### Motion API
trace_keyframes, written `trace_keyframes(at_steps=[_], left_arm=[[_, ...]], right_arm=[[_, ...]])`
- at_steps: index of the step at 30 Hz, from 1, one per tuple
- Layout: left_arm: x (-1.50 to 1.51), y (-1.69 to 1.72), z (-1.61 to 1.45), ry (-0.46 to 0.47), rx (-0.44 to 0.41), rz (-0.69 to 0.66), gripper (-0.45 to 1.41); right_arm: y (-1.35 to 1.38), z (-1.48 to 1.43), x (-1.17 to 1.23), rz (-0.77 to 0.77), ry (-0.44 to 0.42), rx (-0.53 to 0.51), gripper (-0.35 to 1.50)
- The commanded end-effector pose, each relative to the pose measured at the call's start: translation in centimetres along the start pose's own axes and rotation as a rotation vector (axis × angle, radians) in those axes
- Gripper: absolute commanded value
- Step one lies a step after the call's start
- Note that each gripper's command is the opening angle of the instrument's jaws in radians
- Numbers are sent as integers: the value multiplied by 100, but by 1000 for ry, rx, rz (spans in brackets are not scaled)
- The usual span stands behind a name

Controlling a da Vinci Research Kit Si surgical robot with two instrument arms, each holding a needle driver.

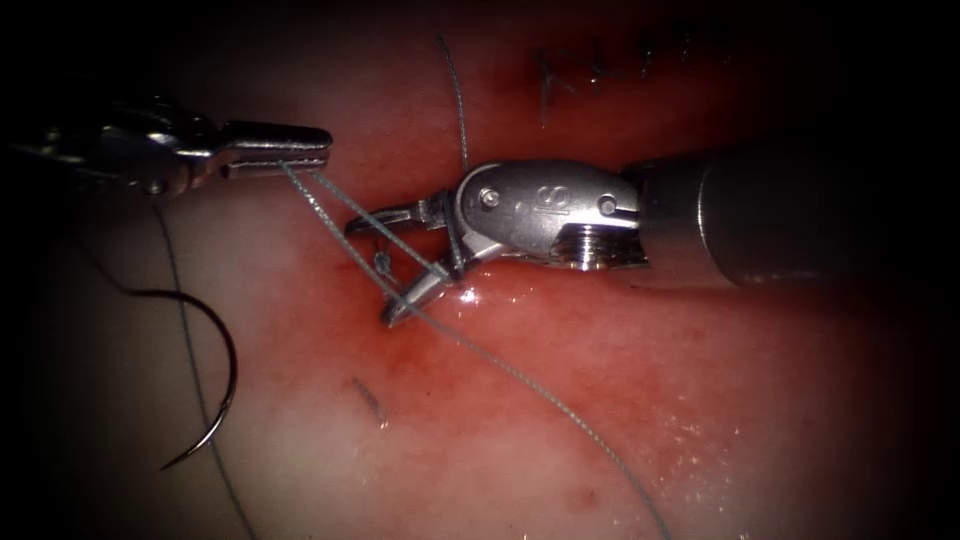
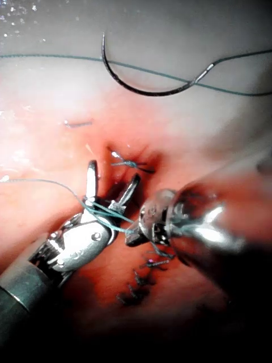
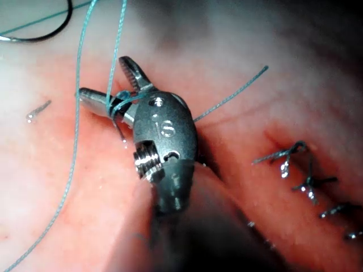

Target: Wound Closure

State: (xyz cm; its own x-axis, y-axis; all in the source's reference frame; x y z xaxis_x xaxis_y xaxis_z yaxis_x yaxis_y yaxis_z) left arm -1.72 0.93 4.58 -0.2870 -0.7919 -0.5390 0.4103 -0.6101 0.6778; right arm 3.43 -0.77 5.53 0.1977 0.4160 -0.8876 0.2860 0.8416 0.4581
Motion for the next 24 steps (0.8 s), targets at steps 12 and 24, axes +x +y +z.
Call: trace_keyframes(at_steps=[12,24], left_arm=[[-17,20,17,26,-28,-10,-45],[-10,47,20,52,-73,-48,-45]], right_arm=[[10,5,-1,34,238,117,56],[9,-17,6,50,349,148,51]])
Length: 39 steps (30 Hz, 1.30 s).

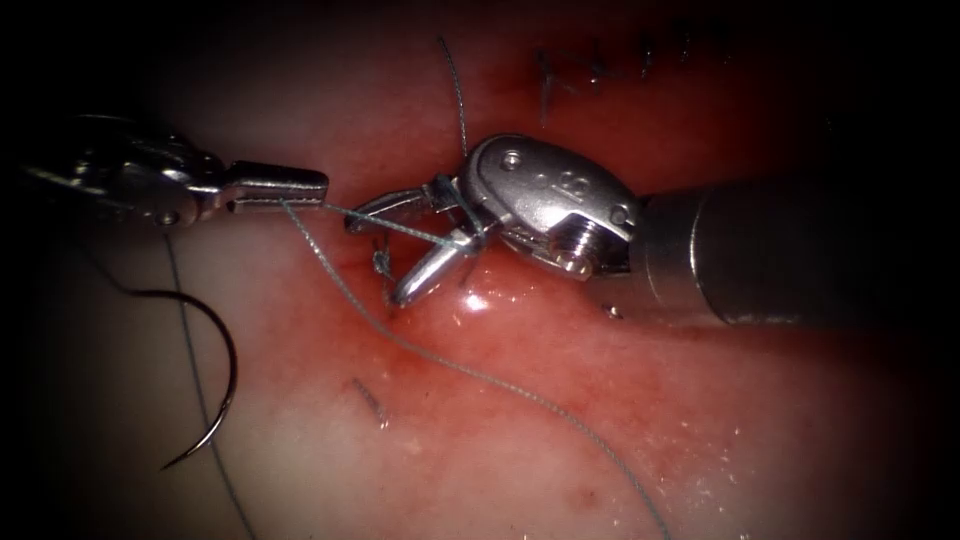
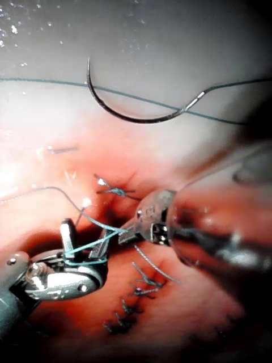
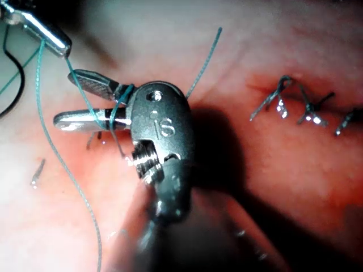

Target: Wound Closure

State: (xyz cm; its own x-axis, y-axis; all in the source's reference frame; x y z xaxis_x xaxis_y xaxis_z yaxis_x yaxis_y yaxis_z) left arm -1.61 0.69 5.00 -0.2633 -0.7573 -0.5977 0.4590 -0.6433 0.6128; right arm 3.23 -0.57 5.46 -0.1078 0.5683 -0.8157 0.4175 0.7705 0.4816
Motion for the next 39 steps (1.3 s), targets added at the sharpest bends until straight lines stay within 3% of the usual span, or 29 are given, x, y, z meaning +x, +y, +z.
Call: trace_keyframes(at_steps=[1,10,18,23,30,35,39], left_arm=[[-5,0,8,0,0,-7,-45],[-16,-2,15,0,1,-28,-45],[-26,-2,15,2,37,-46,-45],[-28,2,26,-12,38,-45,-45],[-34,18,43,-32,40,-57,-45],[-41,25,46,-33,41,-73,-45],[-39,31,53,-42,42,-84,-45]], right_arm=[[-1,8,-8,-1,6,23,51],[-15,15,-11,33,24,84,49],[-17,11,-9,67,36,56,56],[-20,12,-9,73,114,-47,58],[-22,13,-6,80,124,-60,78],[-28,10,-9,80,125,-64,78],[-24,2,-3,96,172,-134,76]])
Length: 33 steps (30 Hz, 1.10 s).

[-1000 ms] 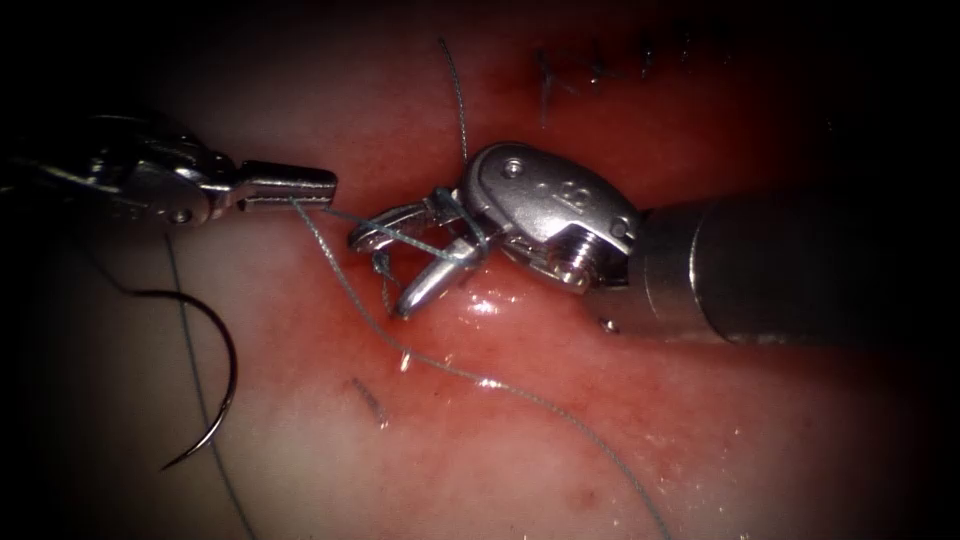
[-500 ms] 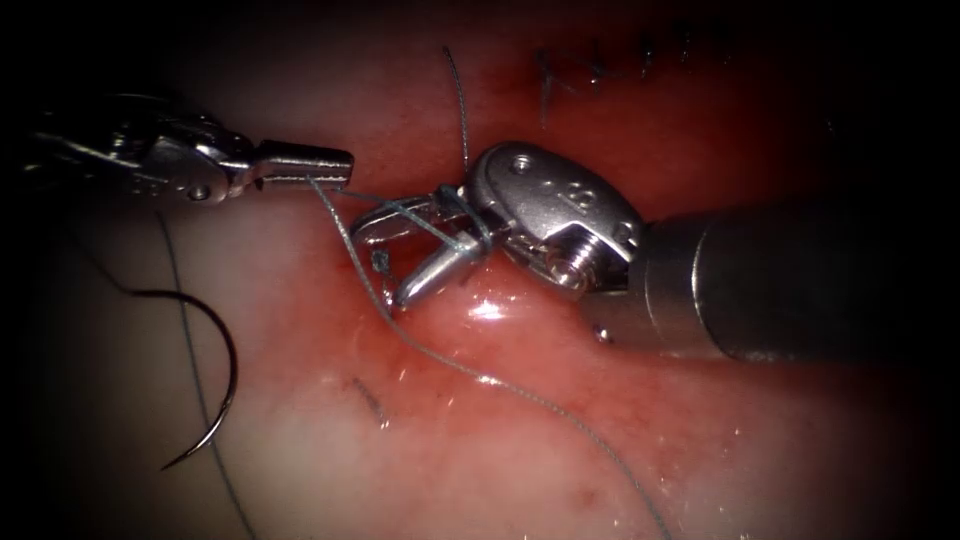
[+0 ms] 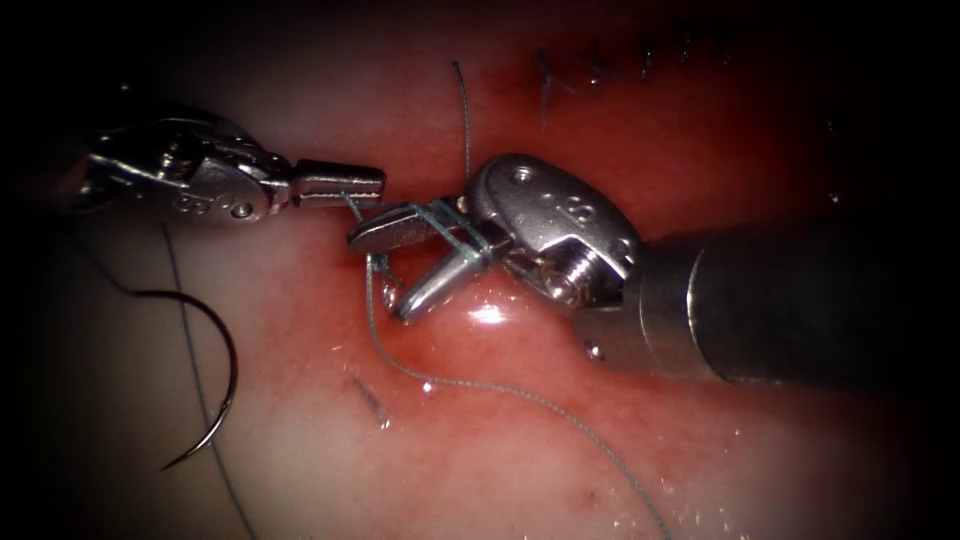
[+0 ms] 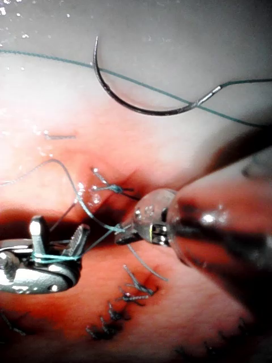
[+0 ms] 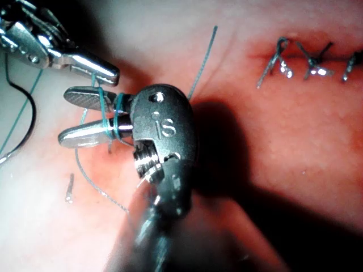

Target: Wound Closure

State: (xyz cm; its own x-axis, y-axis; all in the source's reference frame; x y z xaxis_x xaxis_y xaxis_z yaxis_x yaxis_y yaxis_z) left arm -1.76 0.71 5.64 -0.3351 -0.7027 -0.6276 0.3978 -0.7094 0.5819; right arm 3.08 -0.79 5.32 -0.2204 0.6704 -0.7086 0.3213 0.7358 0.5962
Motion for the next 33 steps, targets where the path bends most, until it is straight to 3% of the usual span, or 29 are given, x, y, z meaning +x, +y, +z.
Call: trace_keyframes(at_steps=[1,5,9,16,23,33], left_arm=[[-1,1,9,-2,4,-9,-45],[-2,0,8,-45,28,-60,-45],[-1,3,10,-76,31,-79,-45],[15,18,15,-159,66,-146,-45],[39,43,26,-283,106,-245,-45],[79,54,37,-376,138,-354,-45]], right_arm=[[8,4,-2,5,30,-37,76],[15,0,-1,11,107,-136,78],[18,1,-3,-14,129,-194,78],[25,-7,3,-54,202,-401,78],[29,-18,3,-103,193,-567,81],[30,-26,-6,-156,63,-751,88]])
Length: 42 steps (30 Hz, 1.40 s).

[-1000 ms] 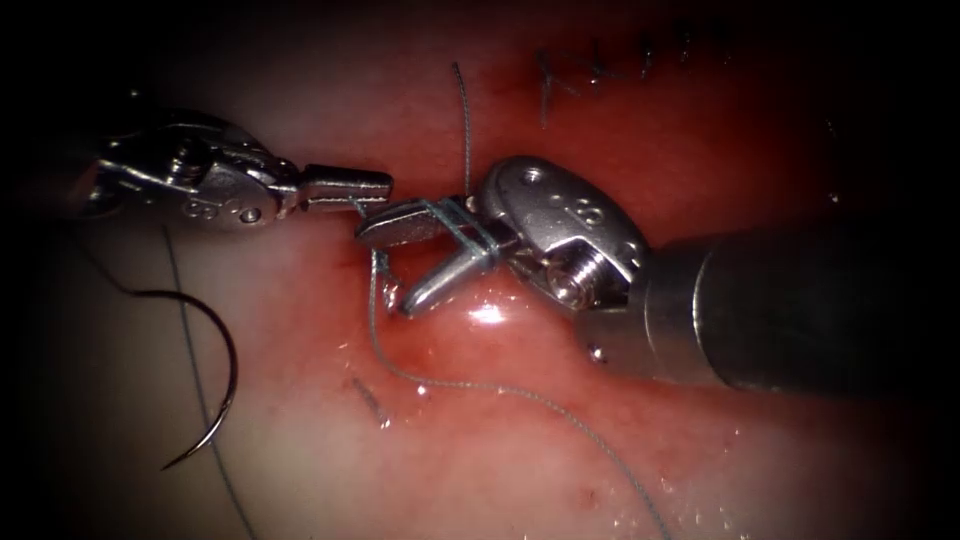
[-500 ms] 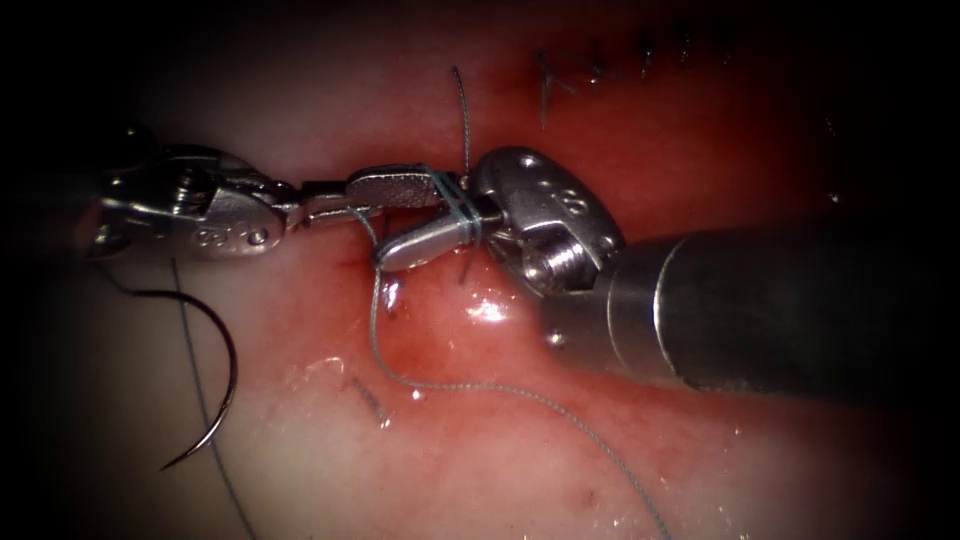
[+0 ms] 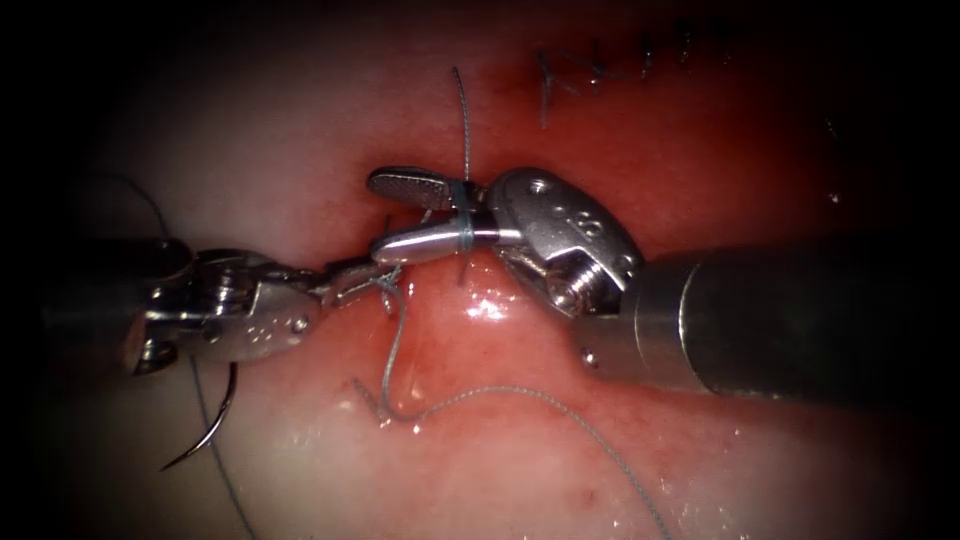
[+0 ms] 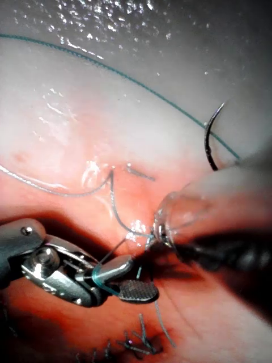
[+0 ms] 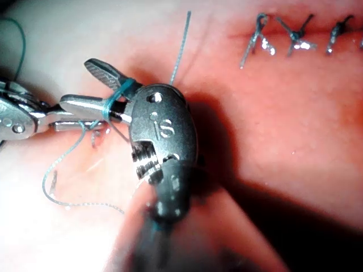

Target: Wound Closure

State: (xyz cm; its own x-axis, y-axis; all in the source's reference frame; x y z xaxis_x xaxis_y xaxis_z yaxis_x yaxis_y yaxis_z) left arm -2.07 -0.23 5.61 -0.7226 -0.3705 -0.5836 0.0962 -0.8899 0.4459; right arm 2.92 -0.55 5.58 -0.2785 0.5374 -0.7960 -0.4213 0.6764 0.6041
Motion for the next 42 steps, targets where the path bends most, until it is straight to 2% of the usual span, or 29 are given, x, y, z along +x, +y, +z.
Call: trace_keyframes(at_steps=[1,6,8,9,11,15,16,23,29,42], left_arm=[[4,2,5,-4,0,-2,-45],[22,6,-4,-4,-4,-18,-45],[28,4,-6,2,-8,-24,-45],[31,2,-8,-1,-9,-30,-45],[35,-3,-9,-4,-11,-38,-45],[38,-19,-9,-2,-5,-58,-45],[38,-21,-8,-3,-3,-55,-45],[36,-30,3,10,2,-56,-45],[32,-35,10,12,3,-59,-45],[23,-42,35,42,11,-56,-45]], right_arm=[[0,2,-8,-7,-14,-22,88],[-1,-2,-8,-30,-89,-98,85],[-1,-2,-8,30,-107,-146,70],[-1,-2,-7,67,-109,-182,68],[1,-3,-5,88,-124,-219,71],[4,-5,-2,127,-151,-282,98],[6,-5,-1,126,-151,-293,100],[19,-9,8,154,-146,-382,95],[25,-13,2,173,-196,-439,91],[46,-37,-3,234,-226,-573,78]])
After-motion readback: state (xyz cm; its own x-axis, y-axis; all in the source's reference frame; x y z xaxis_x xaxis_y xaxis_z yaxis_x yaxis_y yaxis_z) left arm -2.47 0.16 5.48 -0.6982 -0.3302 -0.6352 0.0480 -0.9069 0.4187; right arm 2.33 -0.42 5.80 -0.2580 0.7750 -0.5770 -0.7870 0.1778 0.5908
